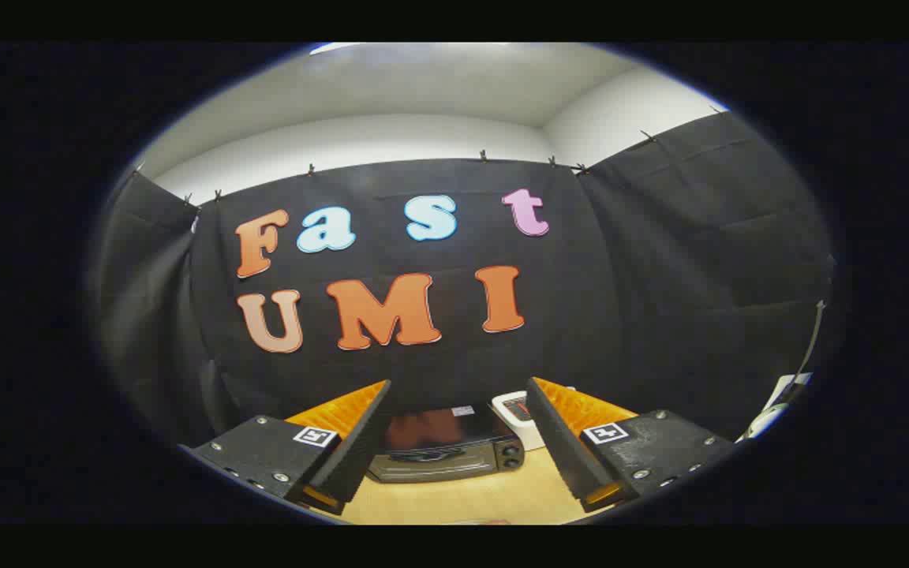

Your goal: Open the toaster oven, put the food inside, and close the toaster oven door.

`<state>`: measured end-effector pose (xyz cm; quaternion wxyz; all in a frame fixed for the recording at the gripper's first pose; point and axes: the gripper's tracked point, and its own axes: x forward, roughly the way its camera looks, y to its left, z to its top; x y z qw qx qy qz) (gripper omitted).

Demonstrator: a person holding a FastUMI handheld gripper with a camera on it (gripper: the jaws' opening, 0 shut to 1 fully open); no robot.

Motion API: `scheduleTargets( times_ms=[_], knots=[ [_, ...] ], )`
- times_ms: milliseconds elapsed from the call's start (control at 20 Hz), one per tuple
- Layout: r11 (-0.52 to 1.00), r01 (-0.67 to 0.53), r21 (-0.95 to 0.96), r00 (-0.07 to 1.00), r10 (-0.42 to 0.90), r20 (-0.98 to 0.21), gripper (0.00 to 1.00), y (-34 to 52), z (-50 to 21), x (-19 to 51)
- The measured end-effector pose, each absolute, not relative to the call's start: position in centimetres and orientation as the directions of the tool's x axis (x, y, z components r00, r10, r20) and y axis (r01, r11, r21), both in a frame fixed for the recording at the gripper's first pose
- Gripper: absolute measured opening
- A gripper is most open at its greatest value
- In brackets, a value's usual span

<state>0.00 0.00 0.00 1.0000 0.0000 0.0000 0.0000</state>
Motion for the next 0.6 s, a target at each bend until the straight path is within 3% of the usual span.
scheduleTargets(
  times_ms=[600],
  knots=[
    [0.998, -0.052, -0.040, 0.999, 0.051, -0.016, 0.97, 3.2, -0.3, 0.5]
  ],
)
